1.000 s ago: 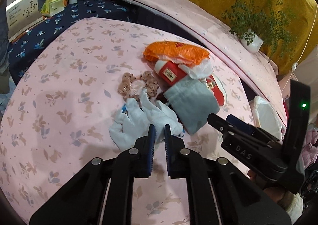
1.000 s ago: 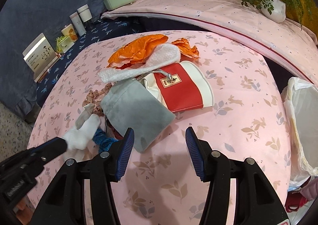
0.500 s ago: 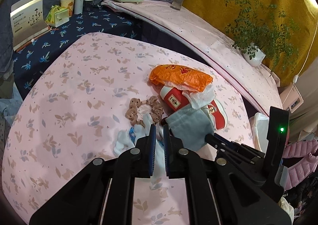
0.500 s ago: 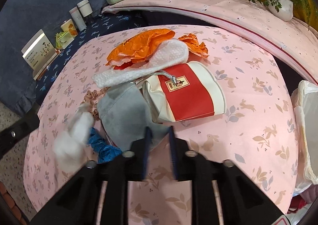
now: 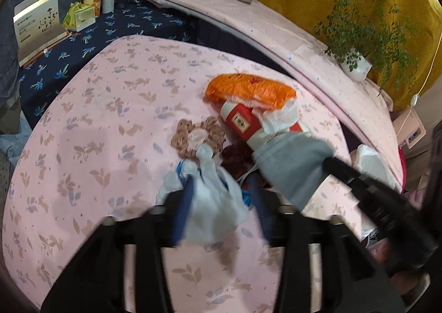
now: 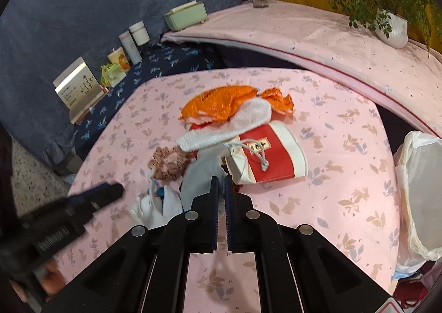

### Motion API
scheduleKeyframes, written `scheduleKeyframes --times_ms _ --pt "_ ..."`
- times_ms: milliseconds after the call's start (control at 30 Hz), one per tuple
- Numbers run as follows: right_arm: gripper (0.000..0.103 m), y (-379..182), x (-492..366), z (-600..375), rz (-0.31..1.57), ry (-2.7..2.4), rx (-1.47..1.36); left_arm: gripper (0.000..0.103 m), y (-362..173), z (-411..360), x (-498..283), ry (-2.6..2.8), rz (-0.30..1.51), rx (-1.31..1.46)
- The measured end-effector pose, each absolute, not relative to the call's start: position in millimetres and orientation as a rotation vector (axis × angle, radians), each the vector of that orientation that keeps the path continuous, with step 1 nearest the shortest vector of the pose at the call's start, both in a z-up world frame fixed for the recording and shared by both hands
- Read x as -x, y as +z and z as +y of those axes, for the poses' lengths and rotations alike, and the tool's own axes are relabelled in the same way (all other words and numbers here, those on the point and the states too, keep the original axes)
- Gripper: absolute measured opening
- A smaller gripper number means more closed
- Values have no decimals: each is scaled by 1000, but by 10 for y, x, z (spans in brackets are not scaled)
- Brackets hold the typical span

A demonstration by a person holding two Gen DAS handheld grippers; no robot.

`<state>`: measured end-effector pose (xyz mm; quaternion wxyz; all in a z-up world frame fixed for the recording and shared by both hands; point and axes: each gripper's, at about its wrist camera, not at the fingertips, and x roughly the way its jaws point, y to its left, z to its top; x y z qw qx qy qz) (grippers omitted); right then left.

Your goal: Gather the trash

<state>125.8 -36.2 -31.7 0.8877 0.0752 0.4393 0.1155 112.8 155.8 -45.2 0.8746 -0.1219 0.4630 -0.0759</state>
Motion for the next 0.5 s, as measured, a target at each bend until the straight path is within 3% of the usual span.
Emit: scheduleKeyframes --times_ms 100,267,500 --pt "4 -223 -1227 -413 893 242 -171 59 -608 1466 -1062 -166 999 224" --pt "4 -102 -1185 -458 867 247 -180 58 -901 1367 -1069 -164 1068 215" --pt "4 46 -1122 -563 832 246 -193 10 -946 1352 -1081 -181 1087 236"
